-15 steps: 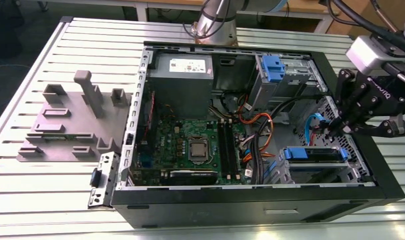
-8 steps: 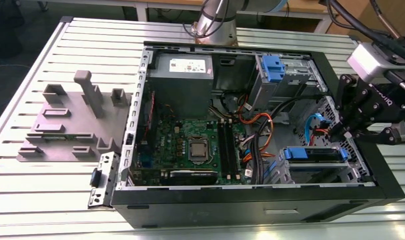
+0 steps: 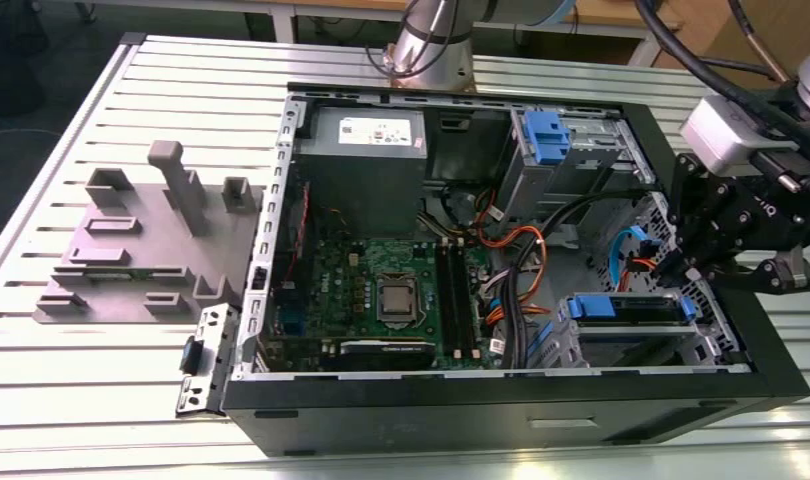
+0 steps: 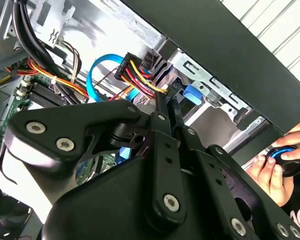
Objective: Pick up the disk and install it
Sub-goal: 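Insert the first disk wire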
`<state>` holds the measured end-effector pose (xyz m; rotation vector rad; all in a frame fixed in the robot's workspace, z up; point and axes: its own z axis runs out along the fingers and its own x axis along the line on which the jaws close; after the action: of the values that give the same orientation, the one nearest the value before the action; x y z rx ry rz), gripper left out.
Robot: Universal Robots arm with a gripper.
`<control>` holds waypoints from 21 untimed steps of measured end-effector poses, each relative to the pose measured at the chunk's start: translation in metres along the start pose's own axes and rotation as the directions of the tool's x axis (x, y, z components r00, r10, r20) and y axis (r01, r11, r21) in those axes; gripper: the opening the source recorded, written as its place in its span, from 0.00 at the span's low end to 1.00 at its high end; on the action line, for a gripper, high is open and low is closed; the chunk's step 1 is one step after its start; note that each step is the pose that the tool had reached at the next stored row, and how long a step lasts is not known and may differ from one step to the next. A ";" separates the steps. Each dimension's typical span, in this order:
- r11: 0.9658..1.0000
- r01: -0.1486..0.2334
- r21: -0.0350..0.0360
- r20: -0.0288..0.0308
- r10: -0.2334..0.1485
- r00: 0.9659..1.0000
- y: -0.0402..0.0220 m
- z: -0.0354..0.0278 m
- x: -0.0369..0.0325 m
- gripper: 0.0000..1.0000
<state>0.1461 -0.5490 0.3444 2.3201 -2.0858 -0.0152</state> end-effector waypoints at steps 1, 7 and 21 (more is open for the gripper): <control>1.000 0.000 0.002 0.000 0.000 1.000 0.0011 0.0002 0.0001 0.17; 1.000 -0.004 0.004 0.000 0.004 1.000 0.0043 0.0034 0.0021 0.17; 0.999 -0.045 0.009 0.001 0.045 0.999 0.0087 0.0039 0.0049 0.17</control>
<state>0.1379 -0.5548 0.3408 2.2776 -2.1419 -0.0060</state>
